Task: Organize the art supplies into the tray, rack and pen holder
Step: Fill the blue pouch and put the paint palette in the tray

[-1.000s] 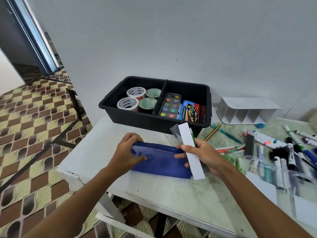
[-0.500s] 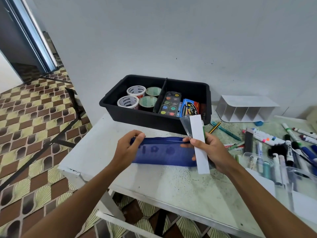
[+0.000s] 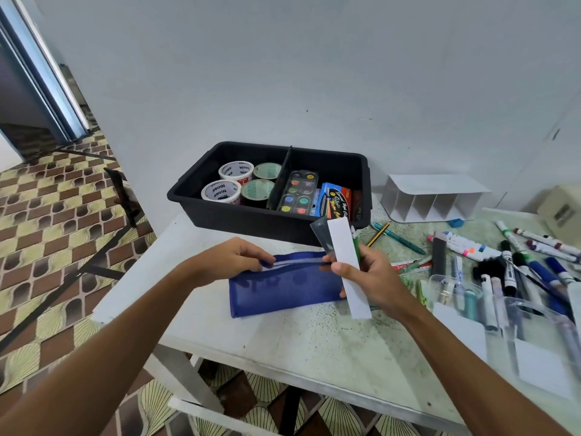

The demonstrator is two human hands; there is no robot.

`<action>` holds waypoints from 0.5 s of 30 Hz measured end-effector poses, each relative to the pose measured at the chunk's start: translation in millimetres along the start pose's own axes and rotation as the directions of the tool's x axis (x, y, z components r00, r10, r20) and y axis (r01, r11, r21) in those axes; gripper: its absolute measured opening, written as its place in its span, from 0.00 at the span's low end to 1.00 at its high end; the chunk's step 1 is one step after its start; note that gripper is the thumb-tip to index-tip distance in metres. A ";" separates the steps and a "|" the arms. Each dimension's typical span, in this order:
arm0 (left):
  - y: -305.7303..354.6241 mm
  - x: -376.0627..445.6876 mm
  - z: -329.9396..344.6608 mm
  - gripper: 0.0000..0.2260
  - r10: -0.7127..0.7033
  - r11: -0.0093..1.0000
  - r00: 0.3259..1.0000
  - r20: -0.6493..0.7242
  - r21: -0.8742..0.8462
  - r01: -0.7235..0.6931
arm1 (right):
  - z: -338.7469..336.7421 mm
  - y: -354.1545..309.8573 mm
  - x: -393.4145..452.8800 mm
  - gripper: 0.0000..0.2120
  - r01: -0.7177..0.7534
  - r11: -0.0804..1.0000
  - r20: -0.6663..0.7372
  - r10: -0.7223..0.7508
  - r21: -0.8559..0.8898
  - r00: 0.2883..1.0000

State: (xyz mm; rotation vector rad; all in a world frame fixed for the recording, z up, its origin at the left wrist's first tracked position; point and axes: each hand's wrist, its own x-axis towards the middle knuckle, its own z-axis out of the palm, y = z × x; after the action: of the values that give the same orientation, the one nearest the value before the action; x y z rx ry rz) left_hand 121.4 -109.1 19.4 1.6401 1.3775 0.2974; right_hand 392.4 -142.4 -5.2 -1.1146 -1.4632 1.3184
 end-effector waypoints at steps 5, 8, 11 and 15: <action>4.4 -0.4 -1.5 0.15 0.038 0.998 0.999 0.008 0.048 -0.038 | -2.1 -3.1 -1.2 0.09 0.028 0.993 0.030 -0.025 -0.114 0.999; 9.4 -1.8 -0.7 0.18 0.059 0.996 0.998 0.018 0.062 -0.060 | -3.0 -13.9 -1.8 0.06 0.089 0.989 0.071 -0.081 -0.120 0.994; 12.7 -1.2 2.2 0.22 0.075 0.992 0.997 0.027 0.100 -0.078 | 1.1 -34.5 -1.7 0.05 0.140 0.989 0.067 -0.136 -0.044 0.988; 13.3 -1.5 4.5 0.24 0.096 0.989 0.994 0.047 0.109 -0.100 | 16.1 -60.9 3.9 0.10 0.210 0.964 0.025 -0.217 0.162 0.976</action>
State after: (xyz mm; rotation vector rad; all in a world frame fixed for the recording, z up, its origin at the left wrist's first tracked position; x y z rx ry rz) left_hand 132.5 -111.6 27.8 1.8000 1.3046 0.2456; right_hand 371.4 -145.3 54.2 -0.8063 -1.4383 1.2868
